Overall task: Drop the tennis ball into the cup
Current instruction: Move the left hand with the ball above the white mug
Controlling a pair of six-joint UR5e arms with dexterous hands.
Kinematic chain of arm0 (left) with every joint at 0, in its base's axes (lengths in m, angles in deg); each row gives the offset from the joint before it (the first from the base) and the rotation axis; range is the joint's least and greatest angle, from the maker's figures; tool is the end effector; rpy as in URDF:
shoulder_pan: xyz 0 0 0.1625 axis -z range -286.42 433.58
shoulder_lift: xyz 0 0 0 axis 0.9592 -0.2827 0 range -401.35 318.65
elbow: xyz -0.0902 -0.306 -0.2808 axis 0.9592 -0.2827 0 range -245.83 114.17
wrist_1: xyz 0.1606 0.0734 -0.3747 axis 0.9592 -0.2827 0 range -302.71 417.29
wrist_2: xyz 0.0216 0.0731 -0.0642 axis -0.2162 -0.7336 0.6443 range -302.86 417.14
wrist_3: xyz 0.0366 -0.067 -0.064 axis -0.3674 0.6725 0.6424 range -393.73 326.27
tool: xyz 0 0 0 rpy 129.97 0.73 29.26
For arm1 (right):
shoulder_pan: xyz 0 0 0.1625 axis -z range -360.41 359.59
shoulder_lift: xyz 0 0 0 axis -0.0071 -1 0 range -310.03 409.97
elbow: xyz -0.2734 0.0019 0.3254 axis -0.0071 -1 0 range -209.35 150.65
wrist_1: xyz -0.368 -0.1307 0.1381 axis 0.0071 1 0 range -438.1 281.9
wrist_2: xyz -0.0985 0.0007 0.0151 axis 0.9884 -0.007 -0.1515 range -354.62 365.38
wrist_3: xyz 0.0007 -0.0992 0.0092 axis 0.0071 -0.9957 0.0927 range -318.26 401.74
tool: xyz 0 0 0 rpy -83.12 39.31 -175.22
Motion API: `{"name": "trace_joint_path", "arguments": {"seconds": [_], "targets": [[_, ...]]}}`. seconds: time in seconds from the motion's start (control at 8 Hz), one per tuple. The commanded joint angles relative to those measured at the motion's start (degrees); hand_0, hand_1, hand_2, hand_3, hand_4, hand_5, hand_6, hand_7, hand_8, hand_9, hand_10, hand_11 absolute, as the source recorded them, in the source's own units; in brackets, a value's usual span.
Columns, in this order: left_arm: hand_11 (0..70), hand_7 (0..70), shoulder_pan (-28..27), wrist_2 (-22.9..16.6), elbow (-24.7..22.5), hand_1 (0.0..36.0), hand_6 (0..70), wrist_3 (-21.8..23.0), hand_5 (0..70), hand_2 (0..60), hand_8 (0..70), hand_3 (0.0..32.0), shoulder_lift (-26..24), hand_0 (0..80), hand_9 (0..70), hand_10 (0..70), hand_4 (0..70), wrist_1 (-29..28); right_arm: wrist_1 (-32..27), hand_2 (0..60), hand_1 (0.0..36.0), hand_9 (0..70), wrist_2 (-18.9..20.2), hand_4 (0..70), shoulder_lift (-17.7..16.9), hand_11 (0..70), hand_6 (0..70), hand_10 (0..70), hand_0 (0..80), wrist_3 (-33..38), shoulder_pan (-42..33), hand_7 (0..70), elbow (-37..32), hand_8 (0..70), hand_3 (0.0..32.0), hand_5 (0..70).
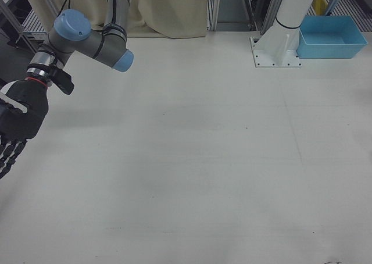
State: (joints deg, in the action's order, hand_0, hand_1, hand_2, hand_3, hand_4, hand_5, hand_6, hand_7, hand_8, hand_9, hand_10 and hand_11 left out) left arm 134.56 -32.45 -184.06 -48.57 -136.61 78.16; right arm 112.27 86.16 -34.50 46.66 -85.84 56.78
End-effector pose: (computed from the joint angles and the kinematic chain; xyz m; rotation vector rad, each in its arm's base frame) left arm 0.1180 -0.4891 0.4448 -0.2590 2.1309 -1.5973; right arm 0.1078 -0.5254 0.6875 -0.0214 1.9802 -2.2961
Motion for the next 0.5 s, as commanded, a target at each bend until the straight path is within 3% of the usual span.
{"name": "trace_joint_path", "arguments": {"seconds": [0.0, 0.38], "targets": [[70.0, 70.0, -8.23, 3.63, 2.64, 36.0, 38.8, -0.01, 25.1, 60.0, 67.6, 0.0, -5.79, 77.9, 70.0, 70.0, 68.4, 2.95, 0.00, 0.0, 0.0, 0.0, 0.00, 0.0, 0.00, 0.0, 0.0, 0.0, 0.0, 0.00, 0.00, 0.0, 0.00, 0.0, 0.0, 0.0], [70.0, 70.0, -9.13, 3.72, 6.51, 36.0, 38.3, -0.19, 25.1, 60.0, 66.7, 0.0, -5.81, 80.0, 70.0, 70.0, 67.7, 0.24, 0.00, 0.0, 0.0, 0.0, 0.00, 0.0, 0.00, 0.0, 0.0, 0.0, 0.0, 0.00, 0.00, 0.0, 0.00, 0.0, 0.0, 0.0]]}}
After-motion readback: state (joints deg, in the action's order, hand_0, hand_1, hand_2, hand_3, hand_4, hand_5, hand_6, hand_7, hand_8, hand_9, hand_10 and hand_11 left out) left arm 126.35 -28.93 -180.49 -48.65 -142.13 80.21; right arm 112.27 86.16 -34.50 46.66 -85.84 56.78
